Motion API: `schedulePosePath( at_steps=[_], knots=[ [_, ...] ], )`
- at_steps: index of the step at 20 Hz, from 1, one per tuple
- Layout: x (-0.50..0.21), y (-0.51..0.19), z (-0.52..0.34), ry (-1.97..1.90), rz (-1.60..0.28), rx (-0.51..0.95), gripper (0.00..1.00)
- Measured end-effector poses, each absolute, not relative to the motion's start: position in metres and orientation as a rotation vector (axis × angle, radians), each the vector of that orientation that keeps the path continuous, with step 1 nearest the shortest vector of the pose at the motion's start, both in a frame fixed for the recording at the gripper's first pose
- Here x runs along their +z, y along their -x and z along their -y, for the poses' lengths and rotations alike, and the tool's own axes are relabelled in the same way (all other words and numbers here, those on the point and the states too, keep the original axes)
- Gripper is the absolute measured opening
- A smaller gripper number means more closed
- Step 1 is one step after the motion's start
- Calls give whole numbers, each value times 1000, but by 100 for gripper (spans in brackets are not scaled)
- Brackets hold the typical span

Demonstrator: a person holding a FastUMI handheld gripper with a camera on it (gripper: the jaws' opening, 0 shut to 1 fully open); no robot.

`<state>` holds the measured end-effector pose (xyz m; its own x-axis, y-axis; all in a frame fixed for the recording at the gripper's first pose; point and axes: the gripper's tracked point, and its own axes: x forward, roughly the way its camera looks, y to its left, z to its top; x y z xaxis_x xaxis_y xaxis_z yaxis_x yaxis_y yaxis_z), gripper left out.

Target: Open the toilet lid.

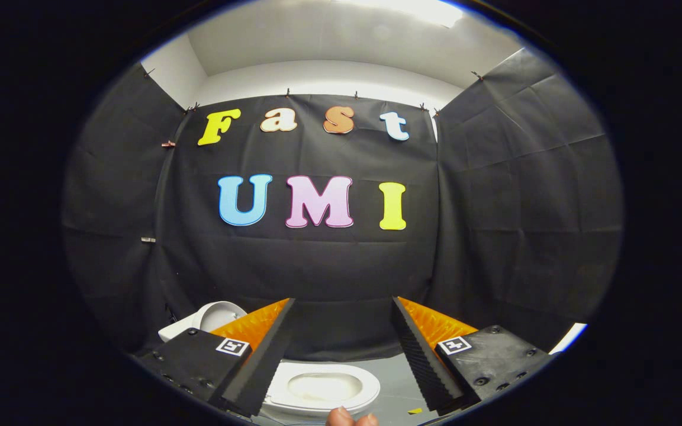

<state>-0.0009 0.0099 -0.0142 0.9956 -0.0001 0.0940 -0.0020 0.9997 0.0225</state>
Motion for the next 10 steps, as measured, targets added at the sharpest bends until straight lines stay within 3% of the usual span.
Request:
schedulePosePath(
  at_steps=[10],
  knots=[
    [-18, 1, -10, -17, 86, 1, 100]
  ],
)
